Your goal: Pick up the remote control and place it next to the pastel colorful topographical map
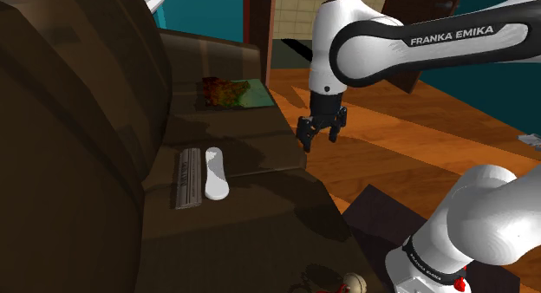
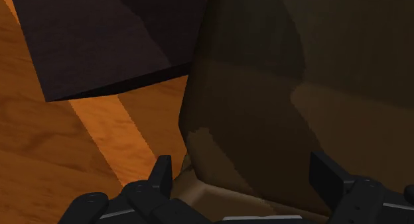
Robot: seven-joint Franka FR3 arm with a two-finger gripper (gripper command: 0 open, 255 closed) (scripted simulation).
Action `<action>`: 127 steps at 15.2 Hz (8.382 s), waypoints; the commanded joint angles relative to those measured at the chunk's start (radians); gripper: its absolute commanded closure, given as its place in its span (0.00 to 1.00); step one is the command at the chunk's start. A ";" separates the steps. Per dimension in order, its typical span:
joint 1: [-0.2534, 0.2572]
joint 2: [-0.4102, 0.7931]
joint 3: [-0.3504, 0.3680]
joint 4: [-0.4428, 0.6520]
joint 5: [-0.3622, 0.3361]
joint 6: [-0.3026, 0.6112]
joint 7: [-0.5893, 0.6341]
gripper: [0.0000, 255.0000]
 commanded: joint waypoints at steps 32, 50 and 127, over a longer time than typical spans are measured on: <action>0.113 0.859 0.135 0.536 -0.127 0.534 0.482 0.00; 0.112 0.852 0.136 0.540 -0.125 0.523 0.481 1.00; -0.110 1.106 0.034 1.127 -0.098 0.160 0.122 0.00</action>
